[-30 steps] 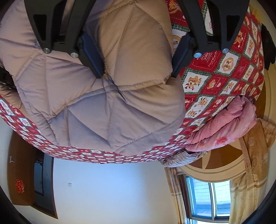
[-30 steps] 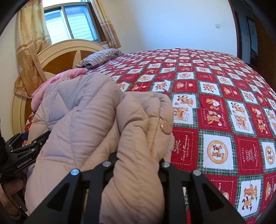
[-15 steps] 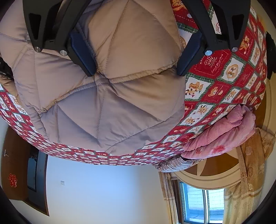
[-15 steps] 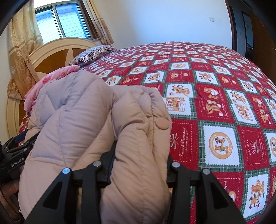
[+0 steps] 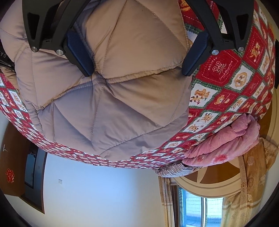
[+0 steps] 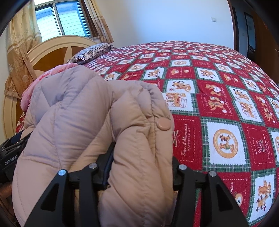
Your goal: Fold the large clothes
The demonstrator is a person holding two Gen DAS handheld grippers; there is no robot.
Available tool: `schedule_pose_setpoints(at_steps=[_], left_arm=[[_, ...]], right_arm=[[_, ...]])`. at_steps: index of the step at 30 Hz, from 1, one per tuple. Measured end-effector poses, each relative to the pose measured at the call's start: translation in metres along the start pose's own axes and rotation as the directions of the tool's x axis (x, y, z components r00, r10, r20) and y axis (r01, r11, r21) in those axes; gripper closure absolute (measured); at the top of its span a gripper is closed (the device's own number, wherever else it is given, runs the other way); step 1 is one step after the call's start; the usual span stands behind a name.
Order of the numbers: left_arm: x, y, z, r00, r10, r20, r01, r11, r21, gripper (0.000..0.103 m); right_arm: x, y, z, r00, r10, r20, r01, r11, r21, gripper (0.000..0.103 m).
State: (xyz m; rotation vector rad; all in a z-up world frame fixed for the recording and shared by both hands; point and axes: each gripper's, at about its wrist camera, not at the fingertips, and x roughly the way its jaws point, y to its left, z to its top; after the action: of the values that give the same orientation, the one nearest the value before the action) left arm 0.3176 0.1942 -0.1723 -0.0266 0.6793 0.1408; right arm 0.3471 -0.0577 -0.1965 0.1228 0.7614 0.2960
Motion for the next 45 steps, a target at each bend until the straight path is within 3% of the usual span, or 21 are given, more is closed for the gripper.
schedule_pose_setpoints(at_steps=[24,28,32,38,45], left_arm=[[-0.002,0.002,-0.001,1.0,0.023,0.014,-0.023,1.0,-0.007,0.001],[-0.05,0.001,0.008,0.994,0.102,0.049,-0.102,0.995,0.007,0.001],[-0.138,0.007,0.008,0.979,0.065,0.193,-0.062,0.998,-0.021,0.001],[-0.23,0.011,0.002,0.953,0.023,0.302,-0.021,1.0,-0.009,0.001],[-0.272,0.012,-0.001,0.935,0.015,0.354,-0.012,1.0,-0.01,0.001]], right_arm=[[0.01,-0.001,-0.001,1.0,-0.024,-0.017,0.024,1.0,-0.003,0.04],[-0.02,0.001,0.008,0.999,-0.03,-0.017,0.03,0.999,0.017,0.035],[-0.091,0.016,0.008,0.994,-0.037,0.103,0.04,0.999,-0.023,0.011],[-0.197,0.052,-0.011,0.964,0.008,0.266,0.022,0.994,-0.109,0.006],[-0.237,0.083,-0.02,0.938,0.064,0.341,-0.006,0.986,-0.168,0.005]])
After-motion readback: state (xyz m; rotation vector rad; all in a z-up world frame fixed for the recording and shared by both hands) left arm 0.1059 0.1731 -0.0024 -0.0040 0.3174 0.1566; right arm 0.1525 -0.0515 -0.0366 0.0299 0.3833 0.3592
